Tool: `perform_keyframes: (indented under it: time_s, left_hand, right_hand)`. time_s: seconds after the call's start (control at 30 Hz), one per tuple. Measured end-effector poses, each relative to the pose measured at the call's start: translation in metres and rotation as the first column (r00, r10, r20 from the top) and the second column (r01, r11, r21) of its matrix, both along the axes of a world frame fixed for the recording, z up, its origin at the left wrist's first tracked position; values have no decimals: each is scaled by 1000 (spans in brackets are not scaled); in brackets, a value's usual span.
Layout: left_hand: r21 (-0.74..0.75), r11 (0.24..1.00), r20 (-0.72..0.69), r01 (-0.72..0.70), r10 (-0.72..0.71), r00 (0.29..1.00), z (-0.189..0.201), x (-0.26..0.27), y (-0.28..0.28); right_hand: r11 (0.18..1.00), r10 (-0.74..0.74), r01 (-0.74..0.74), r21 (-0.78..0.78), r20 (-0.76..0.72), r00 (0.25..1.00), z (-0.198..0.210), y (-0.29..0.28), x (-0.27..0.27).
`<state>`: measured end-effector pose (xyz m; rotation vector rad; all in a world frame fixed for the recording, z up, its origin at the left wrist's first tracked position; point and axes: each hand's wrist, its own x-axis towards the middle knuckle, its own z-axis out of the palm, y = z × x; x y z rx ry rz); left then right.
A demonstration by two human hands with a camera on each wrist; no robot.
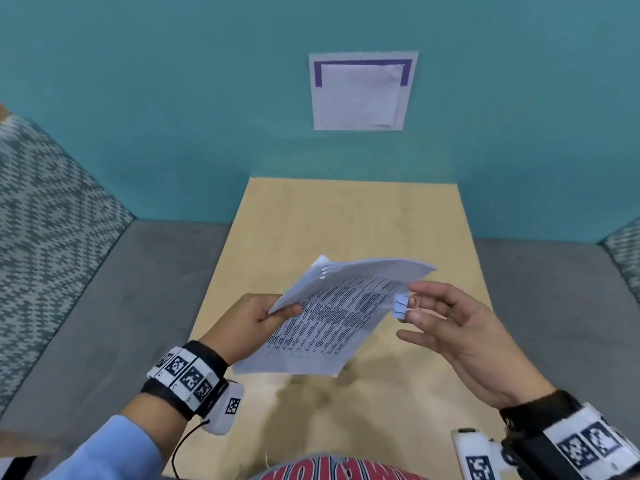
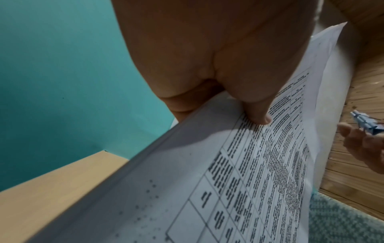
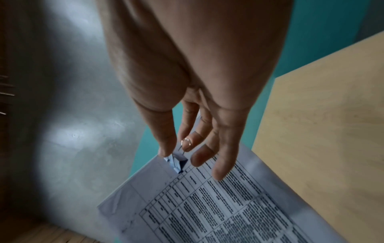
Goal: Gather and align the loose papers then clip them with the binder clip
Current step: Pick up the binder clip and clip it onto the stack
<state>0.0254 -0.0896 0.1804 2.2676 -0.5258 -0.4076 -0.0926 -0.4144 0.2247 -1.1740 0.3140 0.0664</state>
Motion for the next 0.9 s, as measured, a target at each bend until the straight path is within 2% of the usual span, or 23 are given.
perform_keyframes:
  time_s: [0.13, 0.23, 0.53, 0.9]
  left_hand:
    - [-13, 1000, -37, -5, 5, 999, 3, -13, -8]
    - [-31, 999, -63, -9, 7, 998, 4, -22, -9]
    - [-54, 998, -89, -38, 33, 995, 7, -37, 0]
    - [-68, 997, -118, -49, 40, 992, 7, -41, 13]
  right_hand:
    - [994, -37, 44, -102, 67, 997, 8, -6, -7]
    - [993, -33, 43, -114, 87, 996, 9, -6, -8]
    - [995, 64, -65, 74, 19, 998, 5, 9, -14]
    - [992, 23, -2, -124, 170, 985, 14, 14, -9]
